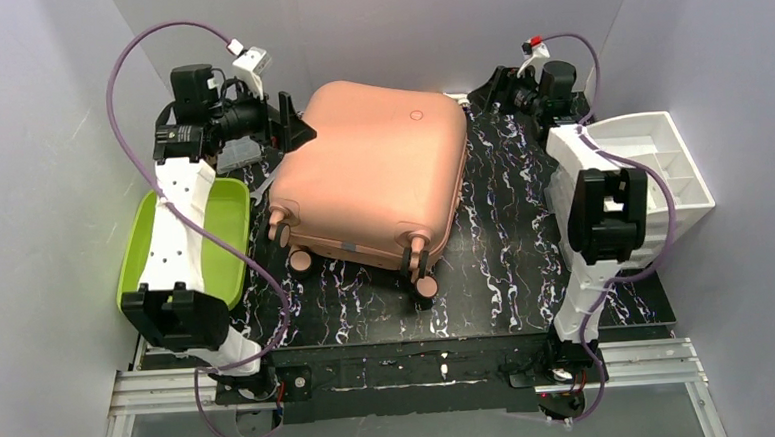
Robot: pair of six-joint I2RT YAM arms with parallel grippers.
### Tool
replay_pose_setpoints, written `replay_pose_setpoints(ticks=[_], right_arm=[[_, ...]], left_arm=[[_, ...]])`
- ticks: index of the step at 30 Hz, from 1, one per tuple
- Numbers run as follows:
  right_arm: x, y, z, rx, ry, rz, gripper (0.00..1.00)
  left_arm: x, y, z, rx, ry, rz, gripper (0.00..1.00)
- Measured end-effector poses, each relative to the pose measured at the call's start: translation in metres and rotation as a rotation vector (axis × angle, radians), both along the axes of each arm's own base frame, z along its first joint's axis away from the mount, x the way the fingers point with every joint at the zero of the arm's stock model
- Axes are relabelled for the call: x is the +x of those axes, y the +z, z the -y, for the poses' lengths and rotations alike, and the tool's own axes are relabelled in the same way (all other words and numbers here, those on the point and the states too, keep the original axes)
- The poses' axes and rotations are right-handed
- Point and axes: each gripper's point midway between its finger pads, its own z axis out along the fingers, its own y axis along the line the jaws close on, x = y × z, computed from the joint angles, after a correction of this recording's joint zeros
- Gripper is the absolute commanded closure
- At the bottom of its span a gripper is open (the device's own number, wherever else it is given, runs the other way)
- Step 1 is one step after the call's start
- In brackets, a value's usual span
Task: Open, take out, and arrange the luggage
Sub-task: Rotate the luggage at the center of the board.
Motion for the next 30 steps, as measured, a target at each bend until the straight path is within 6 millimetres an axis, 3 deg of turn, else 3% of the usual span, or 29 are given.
replay_pose_setpoints(ticks=[4,7,11,15,20,25,30], right_arm=[[0.014,-0.032,-0.009,0.079,0.029,-0.083,0.16],[0.016,-0.046,-0.013,0.106,0.044,-0.118,0.15],[0.016,-0.047,-0.019,0.134,0.077,-0.118,0.14],[0.019,-0.037,-0.027,0.179,0.13,-0.094,0.13],[0.02,-0.03,-0.029,0.324,0.194,-0.102,0.11],[0.026,-0.028,0.005,0.468,0.196,-0.12,0.08],[0.022,-0.019,0.034,0.446,0.202,-0.078,0.07]], left_arm=[[0.04,-0.007,0.001,-0.045,0.029,-0.036,0.02],[0.096,-0.051,-0.001,-0.084,0.077,-0.153,0.02],[0.153,-0.121,0.001,-0.15,0.121,-0.329,0.02],[0.174,-0.11,0.001,-0.191,0.127,-0.296,0.02],[0.188,-0.108,0.022,-0.209,0.097,-0.254,0.02],[0.199,-0.113,0.041,-0.219,0.076,-0.22,0.02],[0.202,-0.111,0.085,-0.211,0.011,-0.162,0.02]])
